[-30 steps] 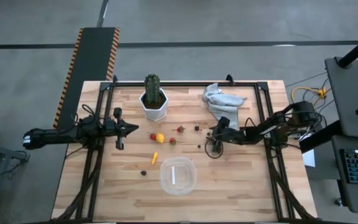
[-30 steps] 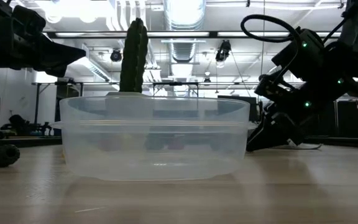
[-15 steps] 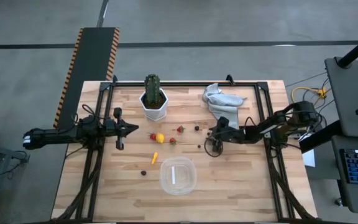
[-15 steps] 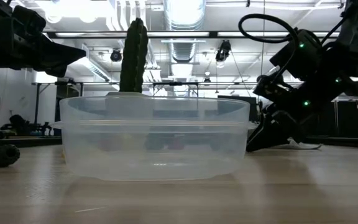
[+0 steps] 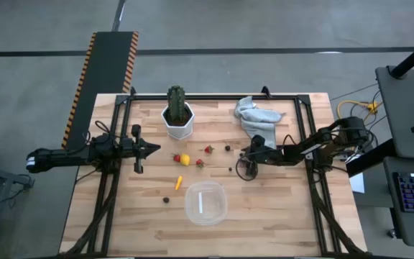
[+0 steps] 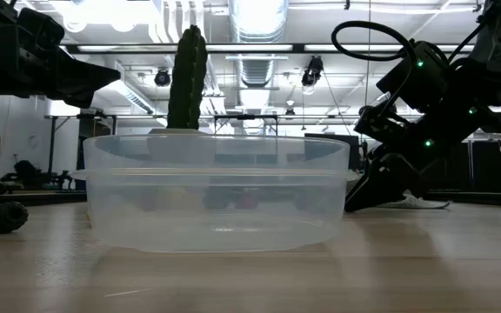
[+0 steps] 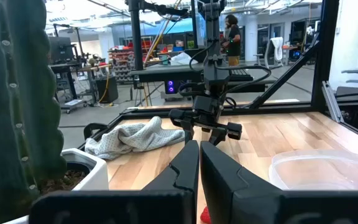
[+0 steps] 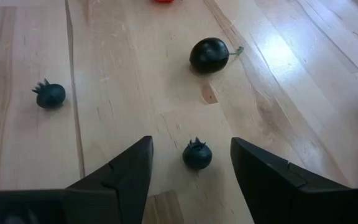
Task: Pick and placing Produce into tupperware
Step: Put the top blueberry into the transparent container
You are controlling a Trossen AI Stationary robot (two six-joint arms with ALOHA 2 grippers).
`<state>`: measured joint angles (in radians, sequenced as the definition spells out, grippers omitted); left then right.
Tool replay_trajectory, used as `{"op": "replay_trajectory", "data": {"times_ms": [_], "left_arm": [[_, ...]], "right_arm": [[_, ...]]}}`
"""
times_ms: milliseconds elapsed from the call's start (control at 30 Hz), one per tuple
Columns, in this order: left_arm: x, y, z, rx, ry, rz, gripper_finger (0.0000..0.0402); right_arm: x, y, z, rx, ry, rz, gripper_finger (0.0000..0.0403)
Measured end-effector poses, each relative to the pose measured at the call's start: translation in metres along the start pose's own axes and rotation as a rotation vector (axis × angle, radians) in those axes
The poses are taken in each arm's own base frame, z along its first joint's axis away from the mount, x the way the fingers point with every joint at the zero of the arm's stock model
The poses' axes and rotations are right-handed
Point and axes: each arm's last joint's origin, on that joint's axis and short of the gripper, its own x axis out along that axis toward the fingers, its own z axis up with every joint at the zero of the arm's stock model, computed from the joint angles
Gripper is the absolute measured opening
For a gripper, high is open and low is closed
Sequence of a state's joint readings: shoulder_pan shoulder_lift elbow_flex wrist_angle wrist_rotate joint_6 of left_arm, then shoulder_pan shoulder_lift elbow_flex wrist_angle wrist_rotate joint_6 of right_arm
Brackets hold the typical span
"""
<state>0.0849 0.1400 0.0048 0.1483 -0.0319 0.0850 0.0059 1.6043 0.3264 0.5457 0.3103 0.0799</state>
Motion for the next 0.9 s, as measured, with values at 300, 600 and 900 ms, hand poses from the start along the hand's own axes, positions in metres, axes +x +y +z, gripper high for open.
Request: {"op": "replay_trajectory", "data": {"times_ms": [300, 600, 900], "left_arm": [[0.0000, 0.0000, 0.0000, 0.000, 0.000, 0.000, 0.0000], [0.0000, 0.0000, 0.0000, 0.000, 0.000, 0.000, 0.0000], [0.0000, 0.0000, 0.0000, 0.000, 0.000, 0.000, 0.0000]], "right_arm": [[-0.0001, 0.0001, -0.0014, 0.010, 0.011, 0.003, 0.0165], [-0.0002, 0.0002, -0.0023, 0.011, 0.017, 0.006, 0.0110], [-0.0002, 0.0001, -0.0027, 0.006, 0.019, 0.005, 0.0051]]}}
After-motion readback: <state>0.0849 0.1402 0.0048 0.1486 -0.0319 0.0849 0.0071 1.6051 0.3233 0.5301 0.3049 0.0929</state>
